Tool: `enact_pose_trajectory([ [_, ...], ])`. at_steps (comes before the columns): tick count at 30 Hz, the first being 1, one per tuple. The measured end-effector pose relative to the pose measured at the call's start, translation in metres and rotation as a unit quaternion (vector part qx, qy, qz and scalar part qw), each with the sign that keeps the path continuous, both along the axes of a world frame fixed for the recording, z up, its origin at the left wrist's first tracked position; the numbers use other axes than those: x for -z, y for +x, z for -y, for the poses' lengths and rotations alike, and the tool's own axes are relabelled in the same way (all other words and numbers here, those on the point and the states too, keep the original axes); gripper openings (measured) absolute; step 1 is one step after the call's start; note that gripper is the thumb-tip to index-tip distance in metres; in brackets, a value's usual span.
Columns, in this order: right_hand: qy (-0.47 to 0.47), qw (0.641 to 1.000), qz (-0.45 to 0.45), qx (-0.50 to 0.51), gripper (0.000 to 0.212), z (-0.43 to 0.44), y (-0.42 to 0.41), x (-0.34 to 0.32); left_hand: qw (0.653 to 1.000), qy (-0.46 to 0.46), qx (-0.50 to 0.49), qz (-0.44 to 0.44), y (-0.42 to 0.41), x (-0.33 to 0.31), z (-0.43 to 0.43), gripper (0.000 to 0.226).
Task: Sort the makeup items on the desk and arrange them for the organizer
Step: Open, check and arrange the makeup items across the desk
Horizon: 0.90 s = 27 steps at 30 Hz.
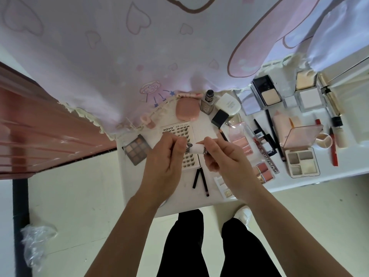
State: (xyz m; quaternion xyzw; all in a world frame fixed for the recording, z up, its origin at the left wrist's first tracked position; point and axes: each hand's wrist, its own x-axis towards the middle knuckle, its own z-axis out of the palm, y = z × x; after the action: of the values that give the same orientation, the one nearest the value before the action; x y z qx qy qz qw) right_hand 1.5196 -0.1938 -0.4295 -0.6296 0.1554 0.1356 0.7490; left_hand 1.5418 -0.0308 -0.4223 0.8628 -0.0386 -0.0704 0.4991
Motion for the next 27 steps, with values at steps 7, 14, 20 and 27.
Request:
enact_pose_trajectory([
  [7, -0.049, 0.995, 0.085, -0.018, 0.024, -0.006, 0.001, -0.004, 0.994, 0.077, -0.075, 0.004, 0.009, -0.004, 0.007, 0.06],
  [14, 0.017, 1.0, 0.004, -0.008, 0.035, -0.004, 0.011, -0.012, 0.995, -0.021, -0.081, -0.06, 0.011, -0.007, 0.009, 0.054],
  [20, 0.012, 0.999, 0.004, -0.044, 0.023, 0.0, 0.012, -0.011, 0.996, 0.004, -0.073, -0.05, 0.012, -0.006, 0.003, 0.053],
  [27, 0.012, 0.996, -0.057, -0.066, 0.033, 0.004, 0.017, -0.017, 0.998, 0.029, -0.051, -0.028, 0.012, 0.0, -0.002, 0.052],
])
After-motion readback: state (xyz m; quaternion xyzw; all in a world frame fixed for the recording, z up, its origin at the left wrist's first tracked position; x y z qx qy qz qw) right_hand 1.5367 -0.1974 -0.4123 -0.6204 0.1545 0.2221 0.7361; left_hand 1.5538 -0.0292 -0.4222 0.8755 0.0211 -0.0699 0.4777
